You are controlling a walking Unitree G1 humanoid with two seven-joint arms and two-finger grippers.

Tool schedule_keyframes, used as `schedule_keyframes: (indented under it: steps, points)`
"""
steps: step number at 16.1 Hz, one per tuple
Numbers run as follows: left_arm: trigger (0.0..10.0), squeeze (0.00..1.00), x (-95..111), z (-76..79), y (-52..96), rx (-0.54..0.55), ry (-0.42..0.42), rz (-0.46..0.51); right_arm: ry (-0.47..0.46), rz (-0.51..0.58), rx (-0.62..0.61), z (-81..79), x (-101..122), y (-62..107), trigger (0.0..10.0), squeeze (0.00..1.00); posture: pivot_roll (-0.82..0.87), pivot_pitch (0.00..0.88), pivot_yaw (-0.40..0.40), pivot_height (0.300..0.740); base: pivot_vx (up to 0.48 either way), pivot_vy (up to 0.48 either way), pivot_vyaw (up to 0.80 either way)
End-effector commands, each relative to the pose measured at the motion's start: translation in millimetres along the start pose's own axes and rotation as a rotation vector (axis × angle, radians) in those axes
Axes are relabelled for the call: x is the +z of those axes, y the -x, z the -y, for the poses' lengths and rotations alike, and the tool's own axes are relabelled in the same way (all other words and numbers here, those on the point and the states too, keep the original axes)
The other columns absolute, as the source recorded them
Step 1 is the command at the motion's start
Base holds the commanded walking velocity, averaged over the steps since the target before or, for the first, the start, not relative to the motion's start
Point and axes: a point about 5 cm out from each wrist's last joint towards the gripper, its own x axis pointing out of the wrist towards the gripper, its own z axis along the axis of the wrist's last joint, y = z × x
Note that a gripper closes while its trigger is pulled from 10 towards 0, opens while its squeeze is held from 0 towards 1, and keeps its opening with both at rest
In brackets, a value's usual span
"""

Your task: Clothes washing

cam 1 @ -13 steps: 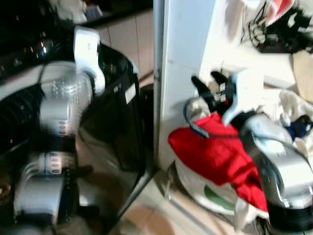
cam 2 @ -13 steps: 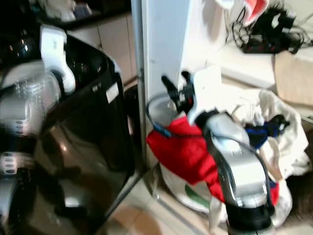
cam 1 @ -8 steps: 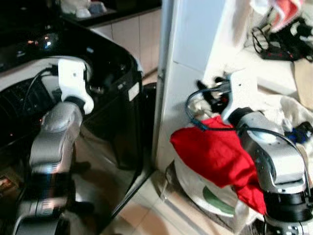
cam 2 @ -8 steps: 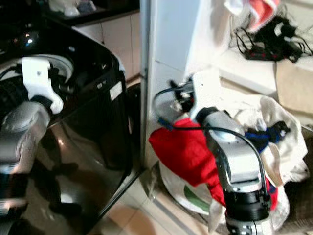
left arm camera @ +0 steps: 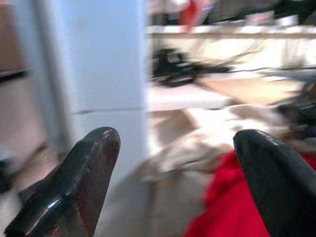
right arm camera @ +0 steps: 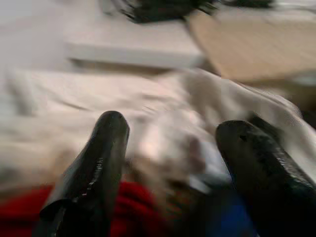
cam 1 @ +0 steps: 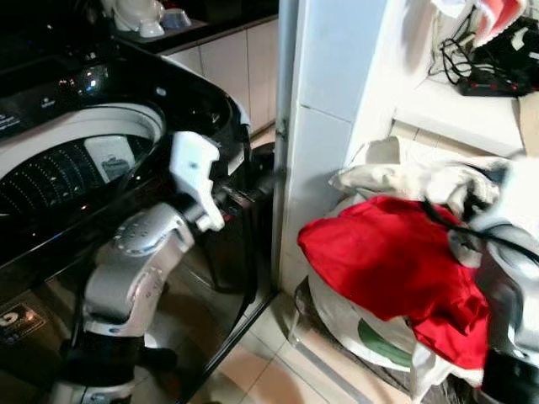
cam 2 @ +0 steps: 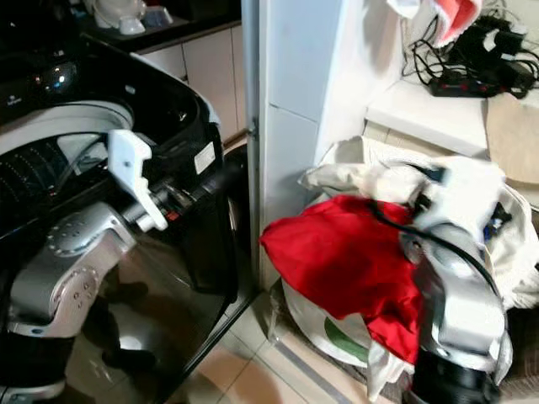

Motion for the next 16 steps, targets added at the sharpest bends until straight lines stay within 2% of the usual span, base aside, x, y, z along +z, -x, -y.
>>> schedule_keyframes:
  steps: [1, 3, 4, 7, 8, 9, 10, 14, 15, 16]
  points:
    - [10.0, 0.00, 1, 5.9, 0.6, -0.054, 0.023, 0.002, -0.026, -0.010, -0.056, 13.5, -2, -4.6, 10.0, 1.00, -0.12, 0.000, 0.051, 0.740, 0.000, 0.000, 0.00]
    - [10.0, 0.00, -1, 5.2, 1.7, -0.051, 0.042, -0.004, -0.069, -0.024, -0.097, 34.3, 0, -12.6, 10.0, 1.00, -0.12, 0.000, 0.045, 0.740, 0.000, 0.000, 0.00]
    - [10.0, 0.00, -1, 6.0, 2.7, -0.059, 0.049, 0.000, -0.086, -0.038, -0.084, 37.5, 1, -14.8, 10.0, 1.00, -0.12, 0.000, 0.041, 0.740, 0.000, 0.000, 0.00]
    - [10.0, 0.00, -4, 10.9, 6.0, -0.111, 0.038, -0.029, -0.122, -0.100, 0.053, 29.8, -5, -23.1, 10.0, 1.00, -0.11, 0.000, 0.034, 0.740, 0.000, 0.000, 0.00]
    - [10.0, 0.00, -4, 11.1, 6.3, -0.110, 0.035, -0.032, -0.137, -0.111, 0.112, 24.4, -6, -26.2, 10.0, 0.56, -0.11, 0.000, 0.032, 0.740, 0.000, 0.000, 0.00]
    - [10.0, 0.00, -4, 11.2, 6.4, -0.111, 0.034, -0.033, -0.142, -0.115, 0.129, 22.9, -6, -26.9, 10.0, 0.56, -0.11, 0.000, 0.032, 0.740, 0.000, 0.000, 0.00]
    - [10.0, 0.00, -4, 12.2, 7.0, -0.121, 0.028, -0.038, -0.143, -0.127, 0.164, 18.8, -7, -28.0, 10.0, 0.00, -0.11, 0.000, 0.027, 0.740, 0.000, 0.000, 0.00]
    - [10.0, 0.00, -5, 19.6, 12.1, -0.182, 0.045, -0.056, -0.125, -0.169, 0.127, 21.7, -12, -32.3, 10.0, 0.00, -0.10, 0.000, 0.021, 0.740, 0.000, 0.000, 0.00]
    - [10.0, 0.00, -6, 21.4, 13.5, -0.201, 0.054, -0.062, -0.129, -0.179, 0.120, 23.2, -14, -32.9, 3.5, 0.00, -0.10, 0.000, 0.022, 0.740, 0.000, 0.000, 0.00]
    - [10.0, 0.00, -6, 23.6, 14.8, -0.225, 0.064, -0.070, -0.131, -0.191, 0.111, 25.6, -16, -32.7, 0.0, 0.00, -0.10, 0.000, 0.022, 0.740, 0.000, 0.000, 0.00]
